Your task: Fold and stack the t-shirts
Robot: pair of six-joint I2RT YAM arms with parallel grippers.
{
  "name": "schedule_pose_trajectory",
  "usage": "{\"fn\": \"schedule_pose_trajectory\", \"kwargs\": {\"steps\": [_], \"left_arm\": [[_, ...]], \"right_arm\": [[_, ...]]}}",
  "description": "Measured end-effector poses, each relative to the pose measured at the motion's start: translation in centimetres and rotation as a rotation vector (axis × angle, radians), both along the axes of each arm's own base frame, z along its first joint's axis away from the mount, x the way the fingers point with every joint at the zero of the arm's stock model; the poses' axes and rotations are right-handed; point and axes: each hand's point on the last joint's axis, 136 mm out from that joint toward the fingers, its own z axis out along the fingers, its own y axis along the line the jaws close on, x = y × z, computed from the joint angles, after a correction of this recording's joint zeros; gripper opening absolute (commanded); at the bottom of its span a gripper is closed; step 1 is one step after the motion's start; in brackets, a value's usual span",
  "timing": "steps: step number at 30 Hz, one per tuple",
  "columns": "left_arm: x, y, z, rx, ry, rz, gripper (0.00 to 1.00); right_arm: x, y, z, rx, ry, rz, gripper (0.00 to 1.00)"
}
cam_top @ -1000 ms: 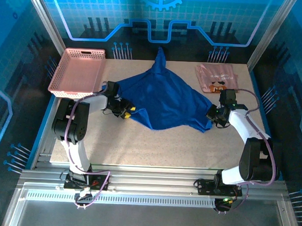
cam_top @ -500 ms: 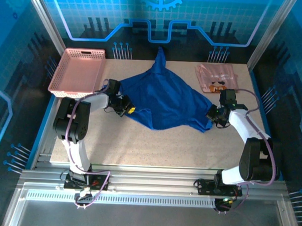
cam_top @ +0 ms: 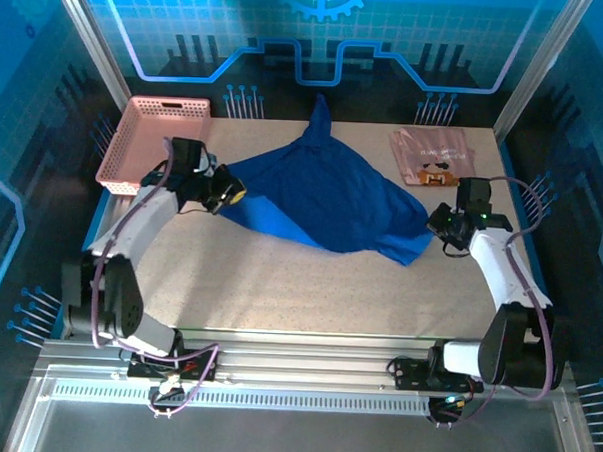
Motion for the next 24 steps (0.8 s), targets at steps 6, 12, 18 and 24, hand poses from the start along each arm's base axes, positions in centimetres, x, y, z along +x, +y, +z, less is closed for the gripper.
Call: {"fn": "schedule_pose_trajectory", "kwargs": {"steps": [6, 12, 18, 24], "left_arm": [[-3.9, 3.6, 1.7, 0.054, -0.036, 0.075, 0.0], [-8.7, 5.5, -0.1, 0.079, 0.015, 0.141, 0.0], [-12.3, 5.7, -2.9, 0.109, 0.092, 0.157, 0.0], [-15.6, 7.2, -5.4, 0.197, 0.185, 0.188, 0.0]], "right_arm": [[-2.2, -0.7, 1.8, -0.015, -0.052, -0.029, 0.0], [-6.3, -1.5, -1.2, 0.001, 0.024, -0.074, 0.0], [-8.9, -0.3, -4.1, 0.051, 0.108, -0.053, 0.0], [-11.4, 1.7, -6.4, 0.072, 0.165, 0.006, 0.0]]}}
